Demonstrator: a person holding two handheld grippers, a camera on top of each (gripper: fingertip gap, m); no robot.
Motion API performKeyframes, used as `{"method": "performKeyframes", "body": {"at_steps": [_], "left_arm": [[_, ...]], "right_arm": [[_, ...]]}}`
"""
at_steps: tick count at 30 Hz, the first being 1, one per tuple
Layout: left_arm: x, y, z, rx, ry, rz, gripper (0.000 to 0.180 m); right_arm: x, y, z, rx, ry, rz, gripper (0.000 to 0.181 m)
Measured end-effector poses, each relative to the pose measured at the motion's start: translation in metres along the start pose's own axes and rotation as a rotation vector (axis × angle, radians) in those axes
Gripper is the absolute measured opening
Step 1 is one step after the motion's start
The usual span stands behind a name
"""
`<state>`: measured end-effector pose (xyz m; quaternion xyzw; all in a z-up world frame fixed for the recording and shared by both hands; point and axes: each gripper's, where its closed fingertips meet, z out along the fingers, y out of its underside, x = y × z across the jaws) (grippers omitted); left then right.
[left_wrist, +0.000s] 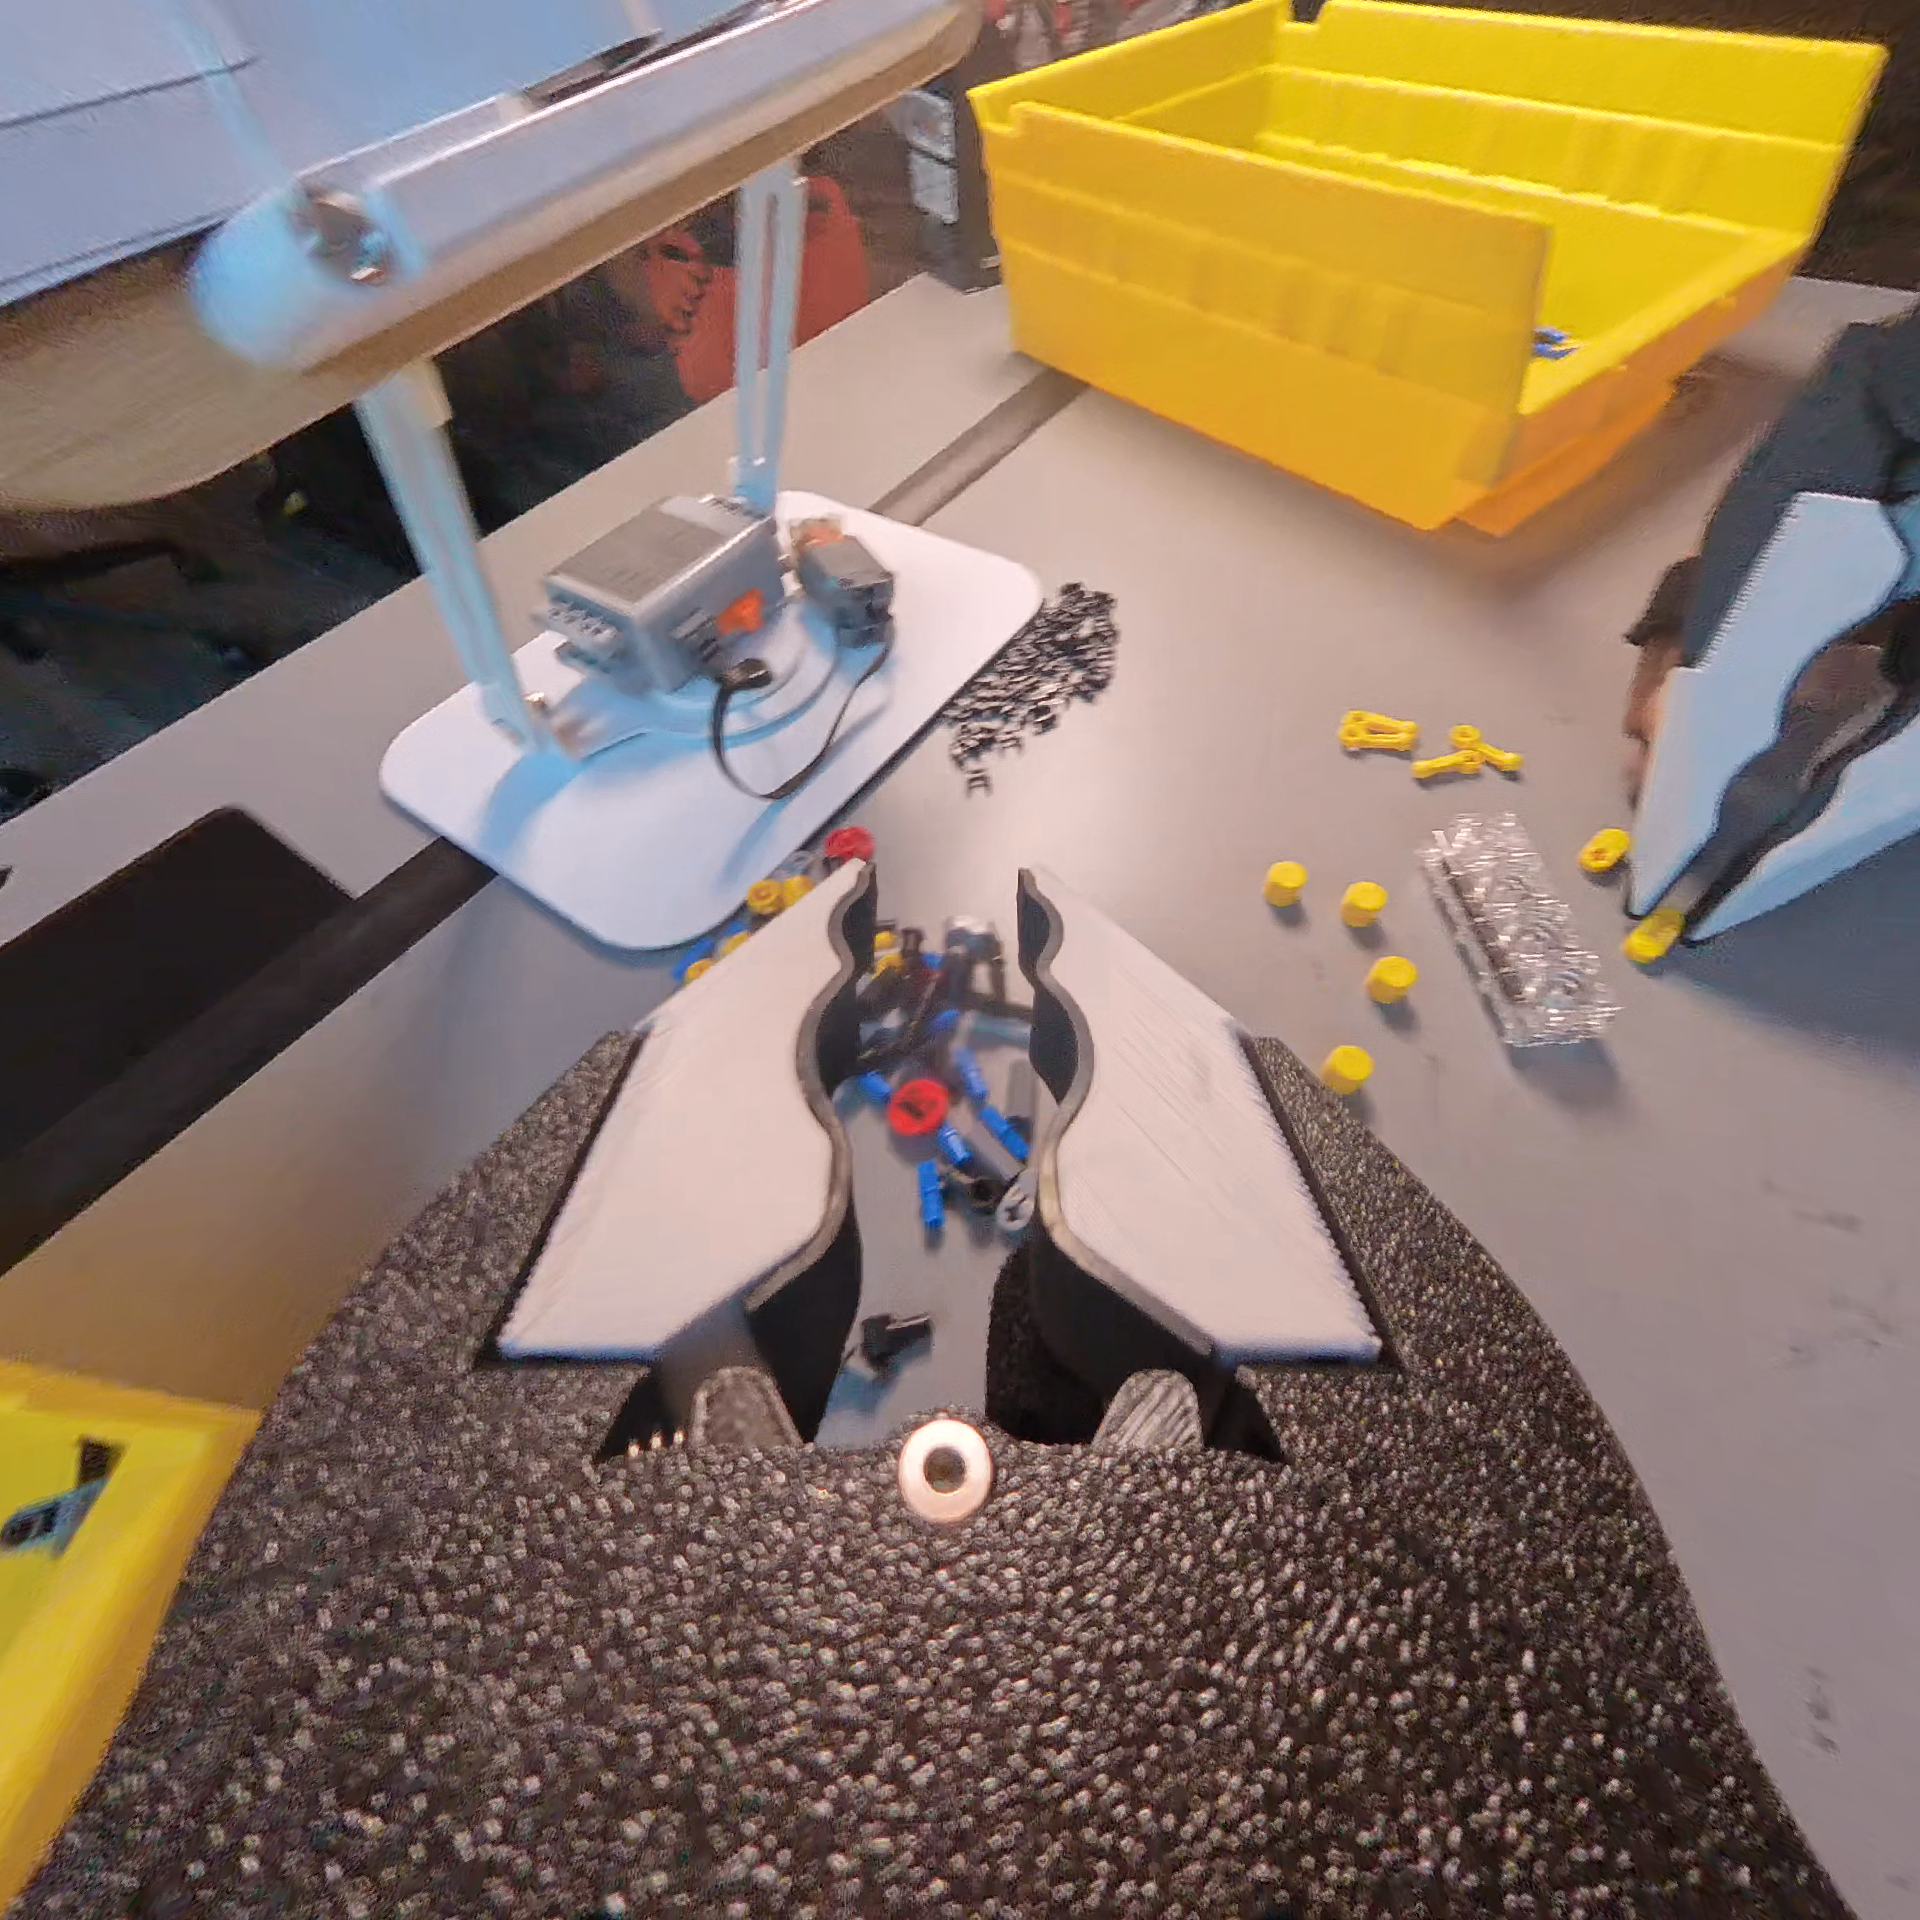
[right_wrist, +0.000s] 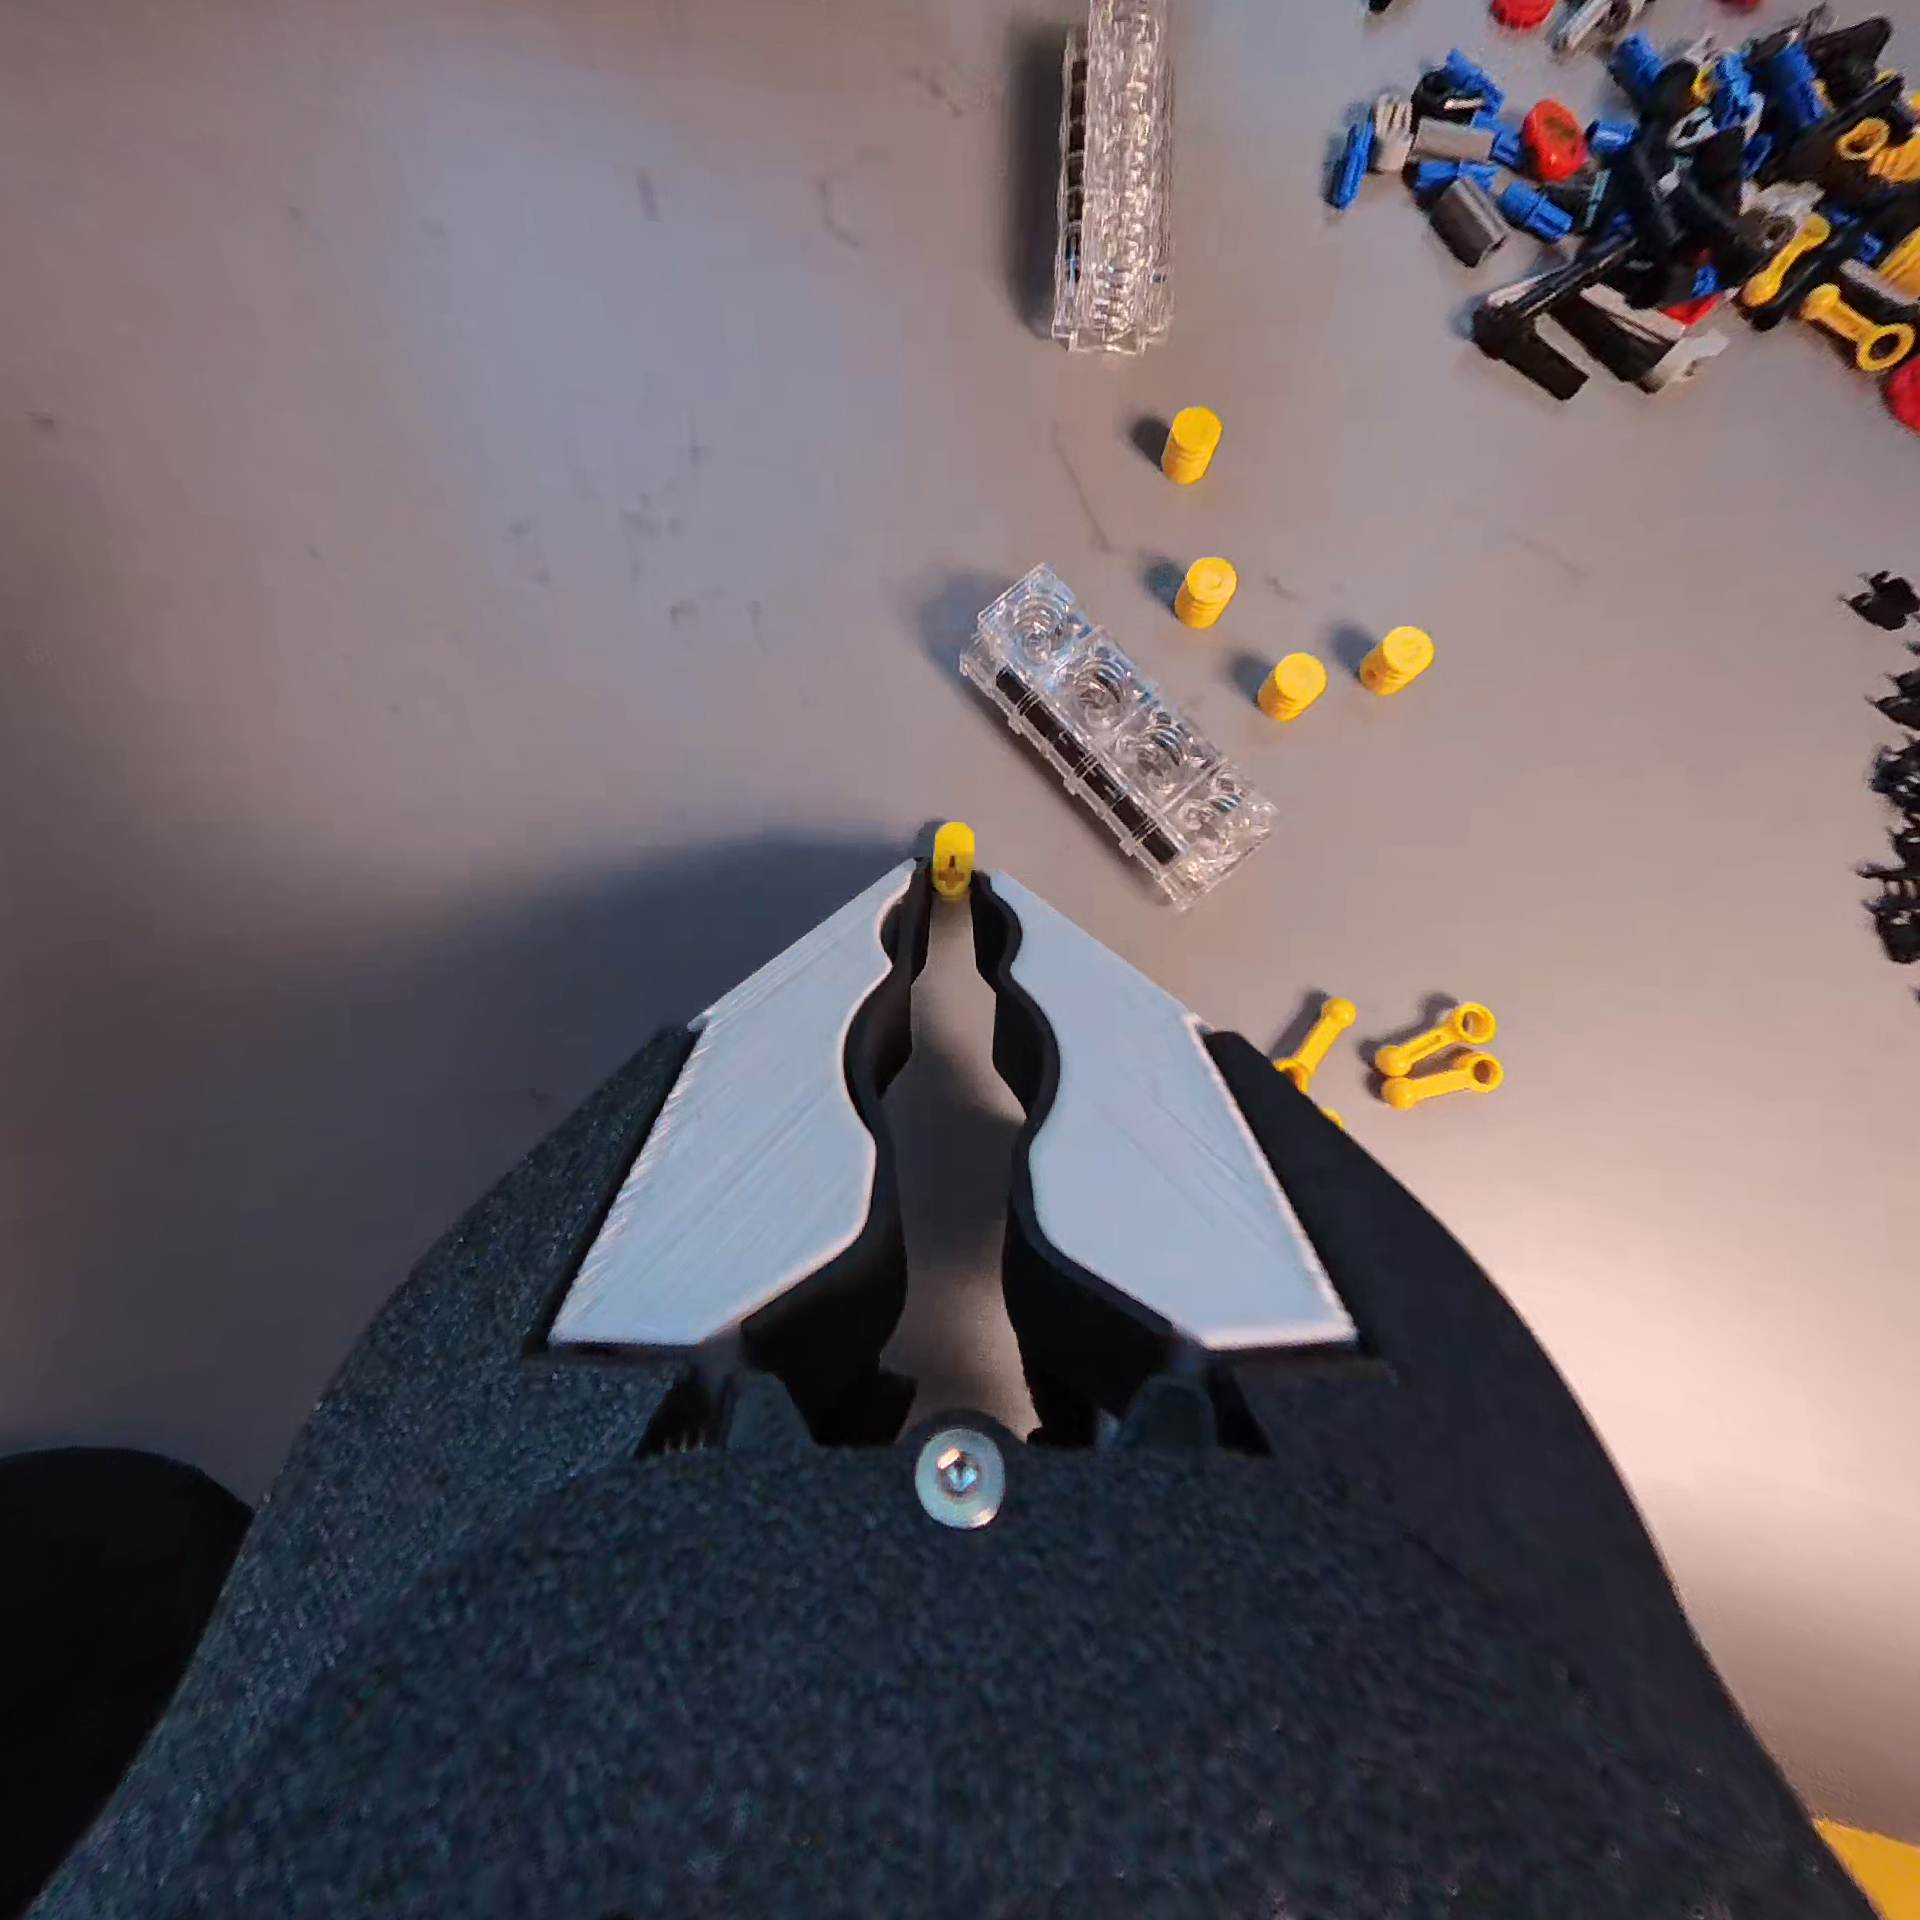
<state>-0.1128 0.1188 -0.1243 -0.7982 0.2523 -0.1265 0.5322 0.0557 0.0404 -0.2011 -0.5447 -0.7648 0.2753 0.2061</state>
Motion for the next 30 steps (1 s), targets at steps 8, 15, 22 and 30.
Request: {"method": "performKeyframes", "body": {"at_steps": [8,15,22,30], "left_arm": [[-0.039,0.026,-0.007,-0.051,-0.079,-0.091,0.025],[-0.029,0.030,0.000,-0.058,-0.053,-0.079,0.028],[-0.020,0.014,0.000,0.020,-0.064,-0.074,0.046],[-0.018,-0.006,-0.003,0.139,-0.117,-0.065,0.054]], "right_arm": [[0.011,0.003,-0.003,-0.002,0.049,0.013,0.010],[0.033,-0.028,-0.025,0.201,0.170,0.024,0.015],[0.085,-0.066,-0.067,0.529,0.522,0.101,0.046],[0.105,-0.072,-0.107,0.685,0.760,0.117,0.057]]}}
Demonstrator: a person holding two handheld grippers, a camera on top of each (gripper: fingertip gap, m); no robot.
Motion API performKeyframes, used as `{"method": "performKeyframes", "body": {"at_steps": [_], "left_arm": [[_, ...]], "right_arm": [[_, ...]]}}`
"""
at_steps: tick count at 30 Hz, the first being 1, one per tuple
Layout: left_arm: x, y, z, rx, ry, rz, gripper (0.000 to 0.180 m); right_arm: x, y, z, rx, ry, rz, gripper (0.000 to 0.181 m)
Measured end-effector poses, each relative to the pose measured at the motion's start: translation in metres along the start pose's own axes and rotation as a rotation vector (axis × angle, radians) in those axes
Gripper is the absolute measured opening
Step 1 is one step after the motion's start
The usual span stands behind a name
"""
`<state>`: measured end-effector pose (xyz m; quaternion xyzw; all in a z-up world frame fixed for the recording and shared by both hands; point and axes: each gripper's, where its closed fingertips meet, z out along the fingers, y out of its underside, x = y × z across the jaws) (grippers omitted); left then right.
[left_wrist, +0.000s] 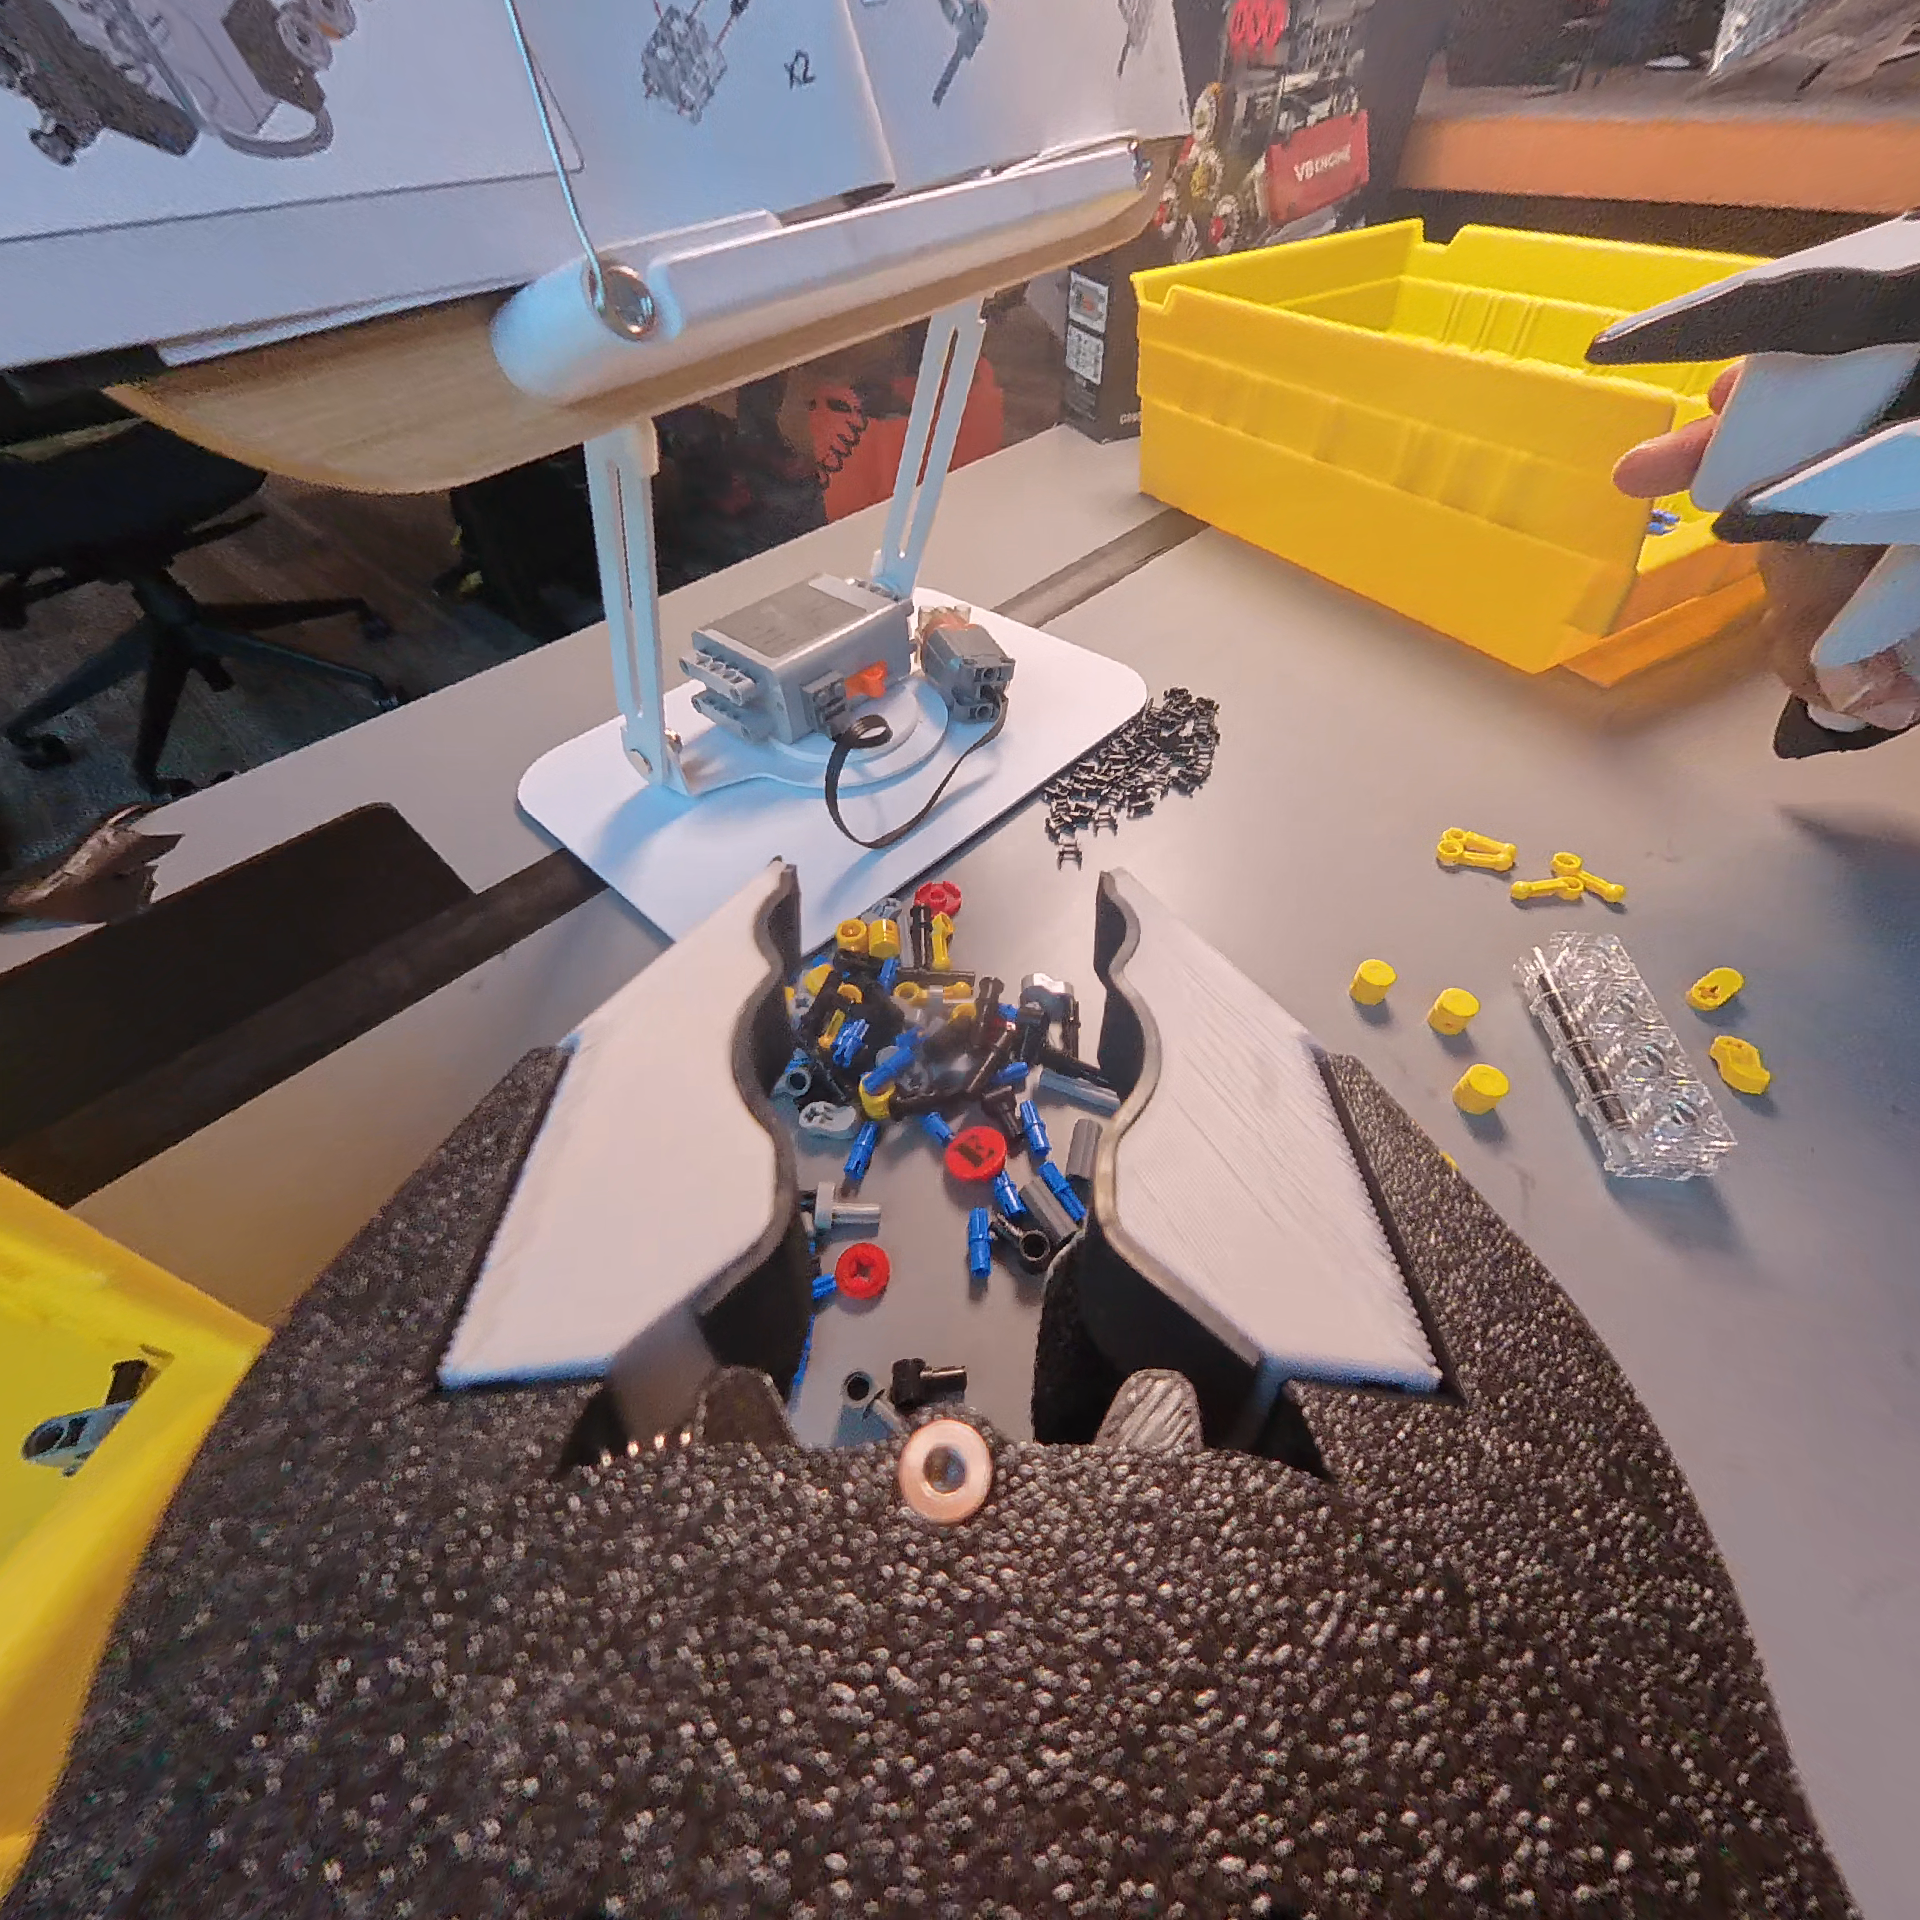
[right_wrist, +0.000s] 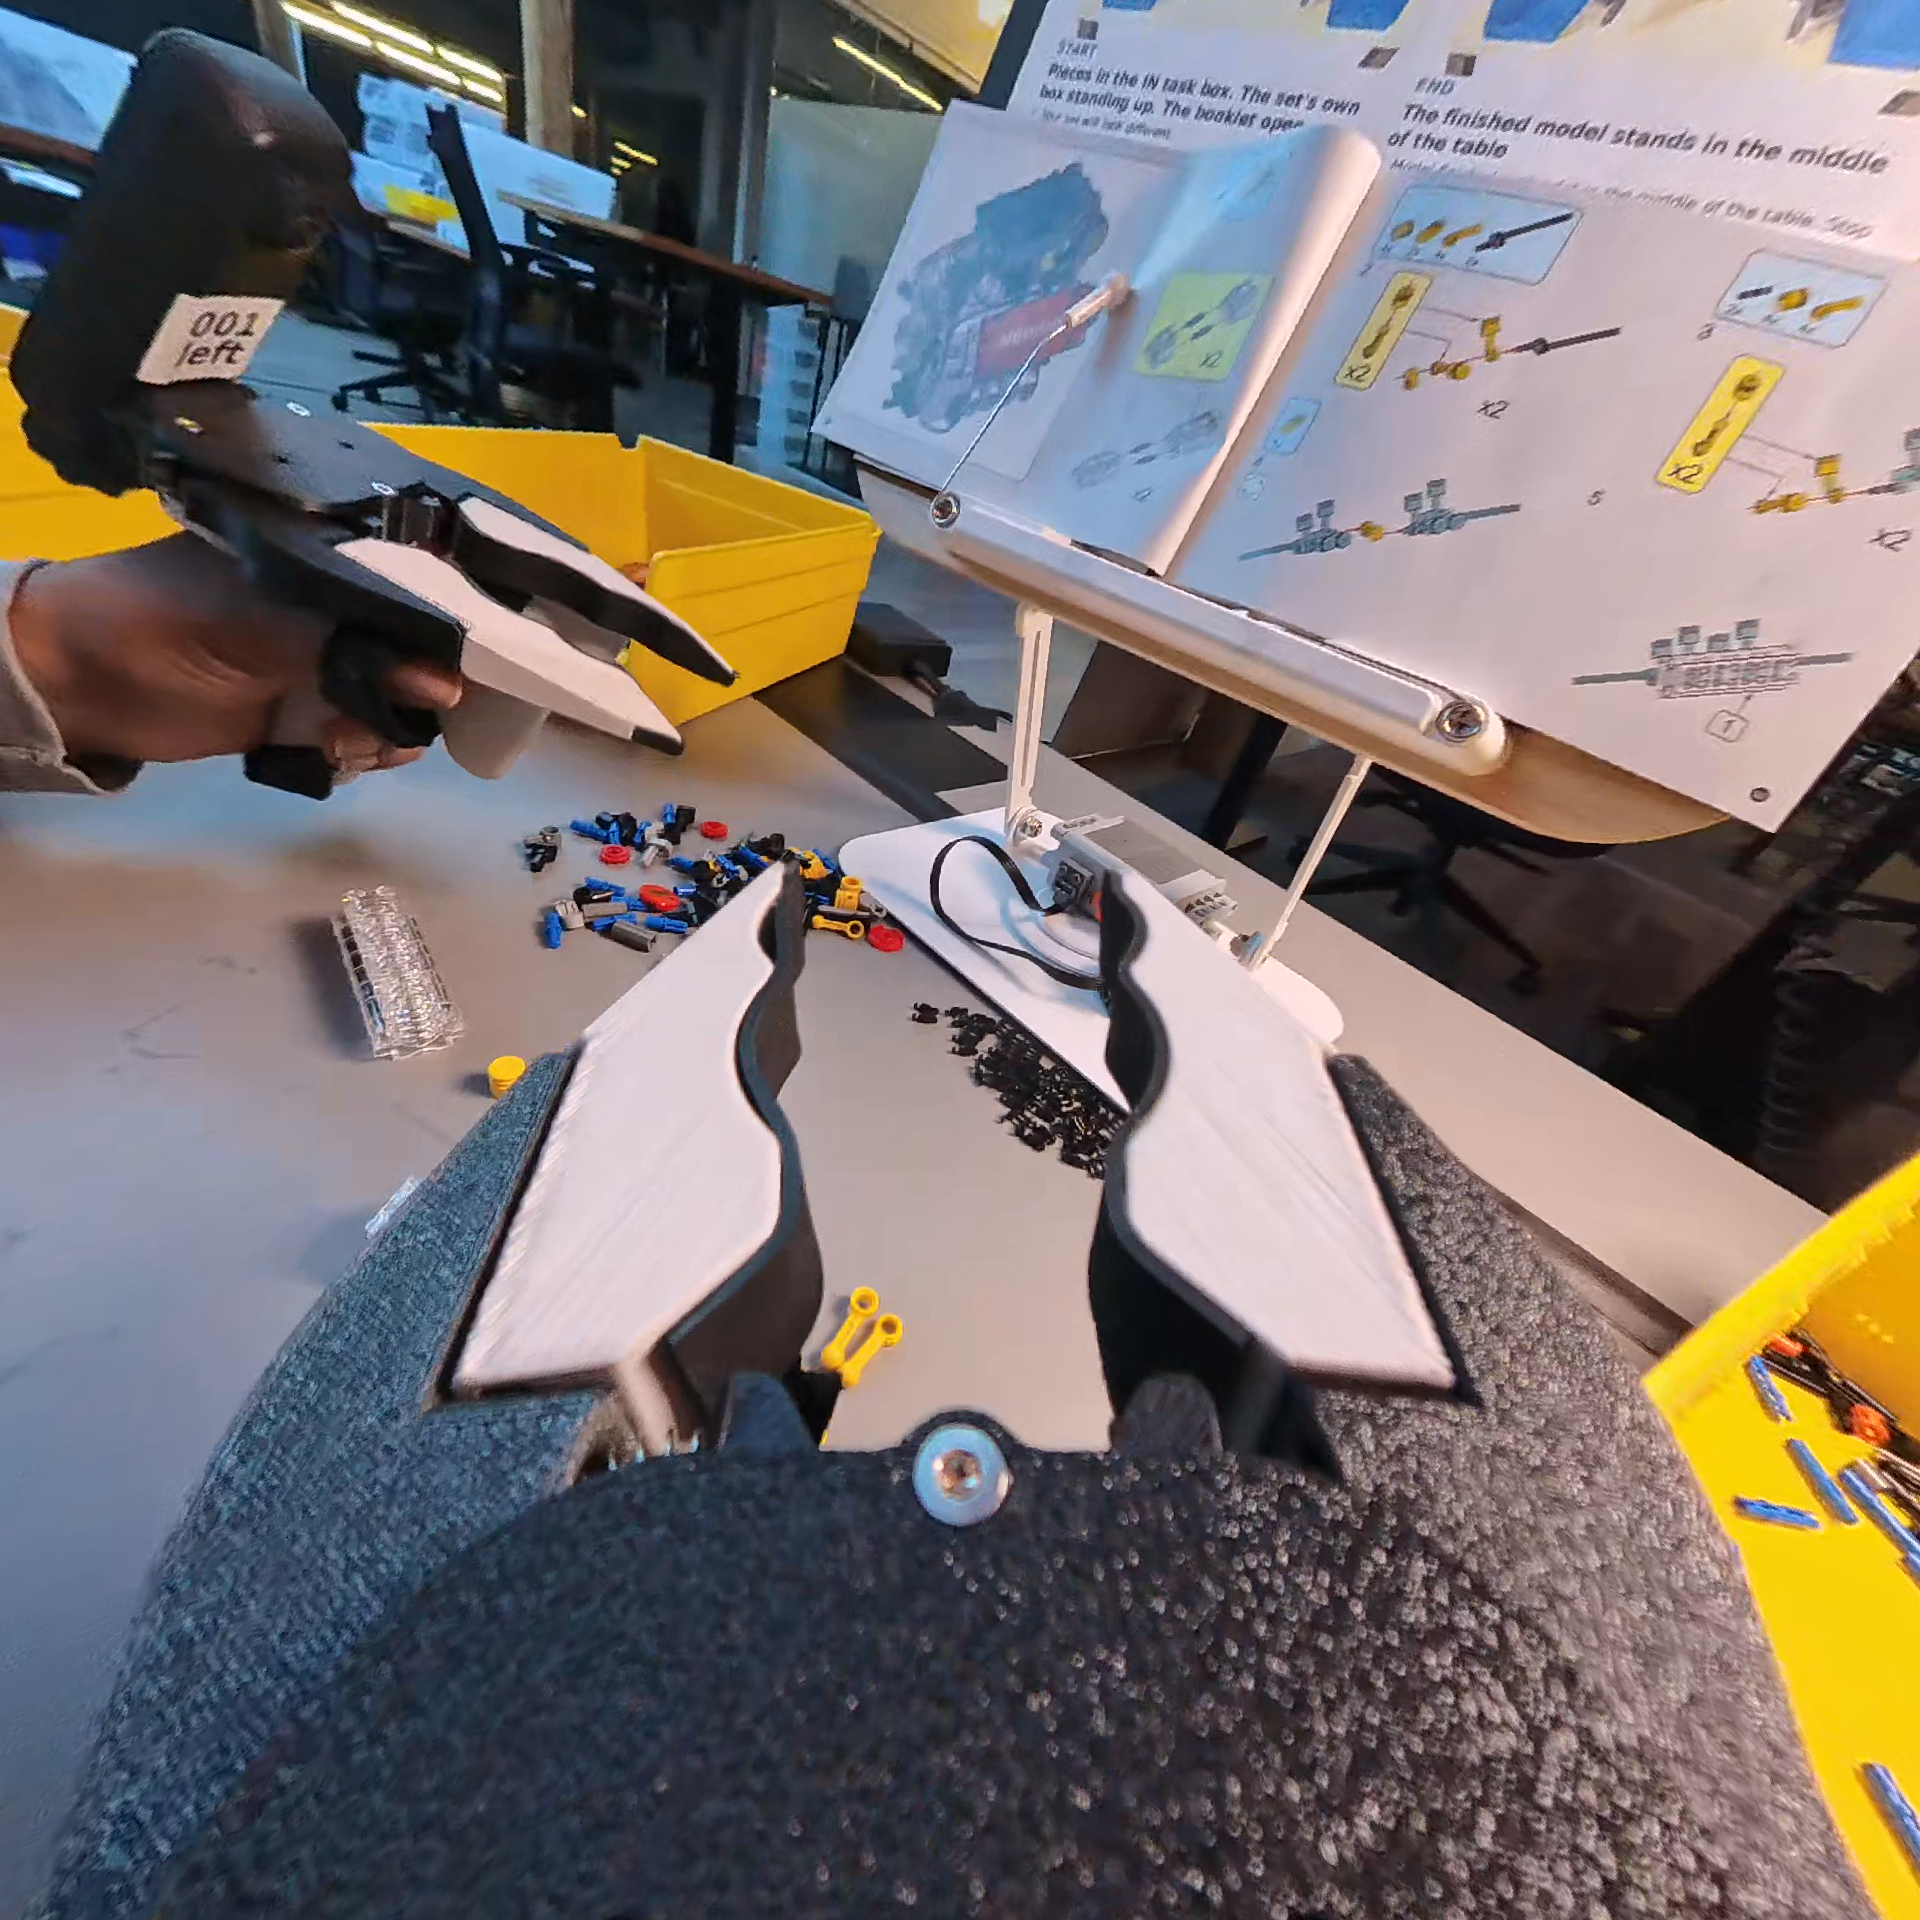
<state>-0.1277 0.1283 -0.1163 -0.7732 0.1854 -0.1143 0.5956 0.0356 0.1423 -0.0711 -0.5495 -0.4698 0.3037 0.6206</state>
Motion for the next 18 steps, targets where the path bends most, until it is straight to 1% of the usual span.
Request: {"method": "performKeyframes", "body": {"at_steps": [2,8,12,18], "left_arm": [[0.004,-0.002,0.001,0.012,0.004,0.007,0.051],[0.007,-0.014,-0.001,0.079,-0.024,0.038,0.050],[0.002,-0.021,-0.003,0.122,-0.054,0.031,0.050],[-0.007,-0.027,-0.009,0.160,-0.082,-0.011,0.052]], "right_arm": [[-0.002,0.000,0.000,0.007,-0.004,0.003,0.056],[-0.003,0.005,0.004,-0.005,0.013,-0.005,0.057],[0.003,0.006,0.004,-0.001,0.047,0.018,0.062],[0.010,0.006,0.002,0.014,0.089,0.043,0.061]]}}
